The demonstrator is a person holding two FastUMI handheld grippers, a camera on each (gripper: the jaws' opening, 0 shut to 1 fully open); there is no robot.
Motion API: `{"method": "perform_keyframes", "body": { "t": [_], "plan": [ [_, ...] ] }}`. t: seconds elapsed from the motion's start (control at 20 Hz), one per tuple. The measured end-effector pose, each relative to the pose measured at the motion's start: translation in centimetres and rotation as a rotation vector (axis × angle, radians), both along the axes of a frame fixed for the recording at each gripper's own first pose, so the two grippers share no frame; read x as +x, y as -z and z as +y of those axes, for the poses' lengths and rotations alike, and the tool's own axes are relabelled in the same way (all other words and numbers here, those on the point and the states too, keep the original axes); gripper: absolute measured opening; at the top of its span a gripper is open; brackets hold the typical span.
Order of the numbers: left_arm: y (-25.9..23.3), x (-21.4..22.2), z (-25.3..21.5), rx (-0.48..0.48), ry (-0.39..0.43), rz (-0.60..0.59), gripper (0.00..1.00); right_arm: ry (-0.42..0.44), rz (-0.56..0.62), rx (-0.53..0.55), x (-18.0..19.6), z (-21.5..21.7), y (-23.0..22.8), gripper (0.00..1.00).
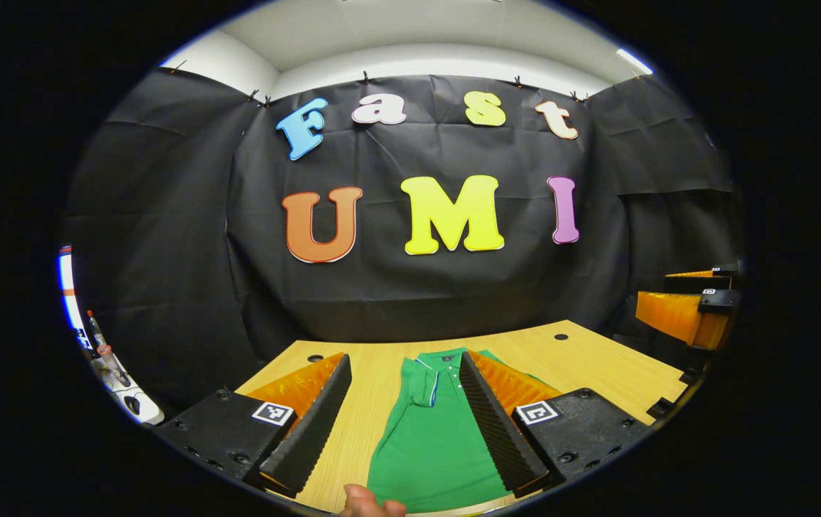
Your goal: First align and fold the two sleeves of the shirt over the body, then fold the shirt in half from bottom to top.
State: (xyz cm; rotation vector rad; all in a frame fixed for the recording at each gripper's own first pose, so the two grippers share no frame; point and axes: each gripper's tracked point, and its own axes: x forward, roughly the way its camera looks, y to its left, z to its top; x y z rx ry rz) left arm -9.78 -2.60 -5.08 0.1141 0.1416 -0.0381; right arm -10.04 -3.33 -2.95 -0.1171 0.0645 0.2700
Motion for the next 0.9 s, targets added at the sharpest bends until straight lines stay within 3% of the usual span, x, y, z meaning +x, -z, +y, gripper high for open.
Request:
{"method": "perform_keyframes", "body": {
  "t": [0.3,0.6,0.9],
  "plan": [
    [9.7,-3.3,1.7,-0.051,-0.059,0.246,0.97,0.045,0.169,-0.063,-1.1,-2.4,8.5,0.95],
    [19.3,-6.1,3.5,-0.086,-0.122,0.517,0.98,0.088,0.416,-0.112,-1.4,-5.0,18.4,0.95],
    [24.5,-7.5,4.9,-0.057,-0.173,0.681,0.98,0.174,0.664,-0.135,-2.2,-8.0,26.9,0.95]
  ]
}}
